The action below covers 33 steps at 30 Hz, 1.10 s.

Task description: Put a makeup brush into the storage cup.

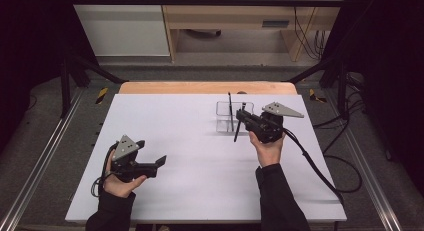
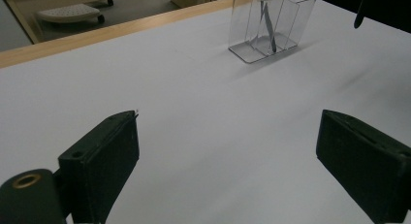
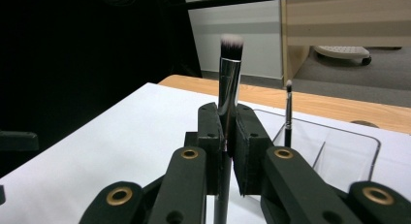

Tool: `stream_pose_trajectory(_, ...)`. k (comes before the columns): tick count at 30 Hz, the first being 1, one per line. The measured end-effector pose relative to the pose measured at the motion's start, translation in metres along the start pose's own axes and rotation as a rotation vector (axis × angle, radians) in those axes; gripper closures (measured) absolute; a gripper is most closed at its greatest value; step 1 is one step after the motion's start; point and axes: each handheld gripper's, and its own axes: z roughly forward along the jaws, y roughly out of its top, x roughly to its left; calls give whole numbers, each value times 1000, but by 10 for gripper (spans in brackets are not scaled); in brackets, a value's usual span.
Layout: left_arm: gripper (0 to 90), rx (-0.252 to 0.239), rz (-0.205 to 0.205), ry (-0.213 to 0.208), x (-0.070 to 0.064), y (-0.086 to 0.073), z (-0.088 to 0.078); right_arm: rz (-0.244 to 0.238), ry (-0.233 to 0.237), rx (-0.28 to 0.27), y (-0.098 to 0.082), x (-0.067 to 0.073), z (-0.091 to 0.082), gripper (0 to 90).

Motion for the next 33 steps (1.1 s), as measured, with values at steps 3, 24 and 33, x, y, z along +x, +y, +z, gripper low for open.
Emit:
stream_pose_trajectory(3,77,3,-3,0,1,0,0,6,-8,-5,2,-3,1,836)
stream_pose_trajectory(24,72,7,-1,1,2,-1,1,-22,-70,-23,21,-10,16,836)
stream_pose_trajectory(33,70,8,-2,3,4,-1,0,-23,-95,-27,24,-14,24,836)
